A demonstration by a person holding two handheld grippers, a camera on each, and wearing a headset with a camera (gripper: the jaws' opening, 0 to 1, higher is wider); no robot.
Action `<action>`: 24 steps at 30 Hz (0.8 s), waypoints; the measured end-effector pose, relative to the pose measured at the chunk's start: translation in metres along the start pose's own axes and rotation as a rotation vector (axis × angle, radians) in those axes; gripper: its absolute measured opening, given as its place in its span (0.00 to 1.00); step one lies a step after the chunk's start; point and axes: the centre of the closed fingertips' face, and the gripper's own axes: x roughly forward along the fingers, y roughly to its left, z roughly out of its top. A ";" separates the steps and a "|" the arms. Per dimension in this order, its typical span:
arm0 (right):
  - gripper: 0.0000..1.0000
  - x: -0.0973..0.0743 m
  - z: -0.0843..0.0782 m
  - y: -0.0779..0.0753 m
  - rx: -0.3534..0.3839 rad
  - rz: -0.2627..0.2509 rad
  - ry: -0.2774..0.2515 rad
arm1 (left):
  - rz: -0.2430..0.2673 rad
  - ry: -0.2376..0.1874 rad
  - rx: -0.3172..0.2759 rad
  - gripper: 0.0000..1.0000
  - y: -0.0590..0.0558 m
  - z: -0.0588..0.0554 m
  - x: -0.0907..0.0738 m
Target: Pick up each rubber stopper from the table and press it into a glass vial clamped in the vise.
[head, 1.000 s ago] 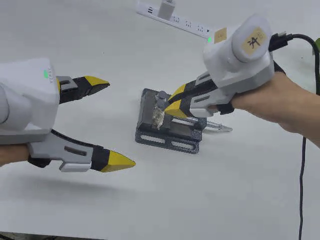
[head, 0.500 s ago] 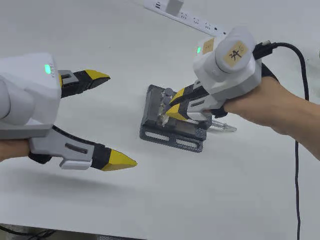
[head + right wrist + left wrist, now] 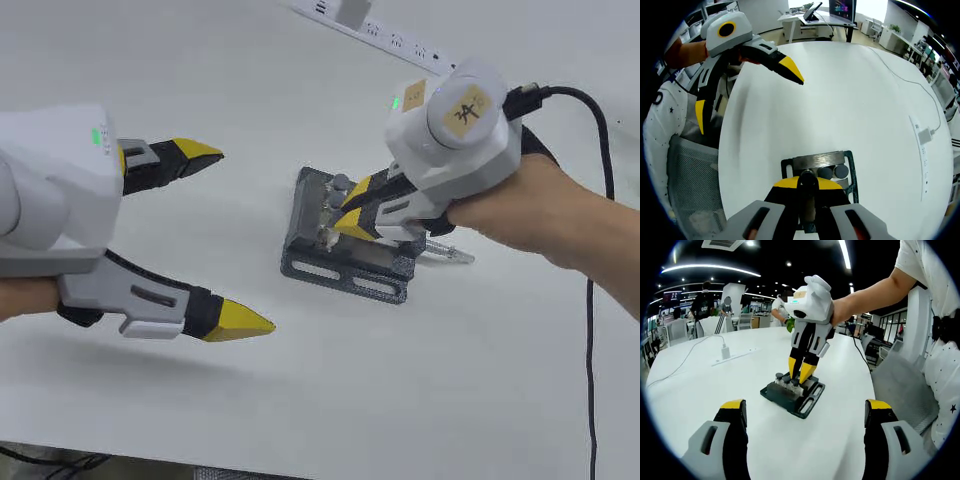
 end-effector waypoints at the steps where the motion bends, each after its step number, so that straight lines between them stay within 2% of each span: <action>1: 0.06 0.000 0.000 0.000 -0.006 0.000 0.005 | 0.001 -0.004 0.000 0.98 0.000 0.001 0.000; 9: 0.06 0.002 0.000 0.002 -0.058 -0.008 0.038 | 0.002 -0.011 -0.005 0.98 0.001 0.001 -0.002; 24: 0.06 0.002 0.000 0.003 -0.045 -0.025 0.052 | -0.006 -0.017 -0.008 0.96 -0.002 0.002 0.000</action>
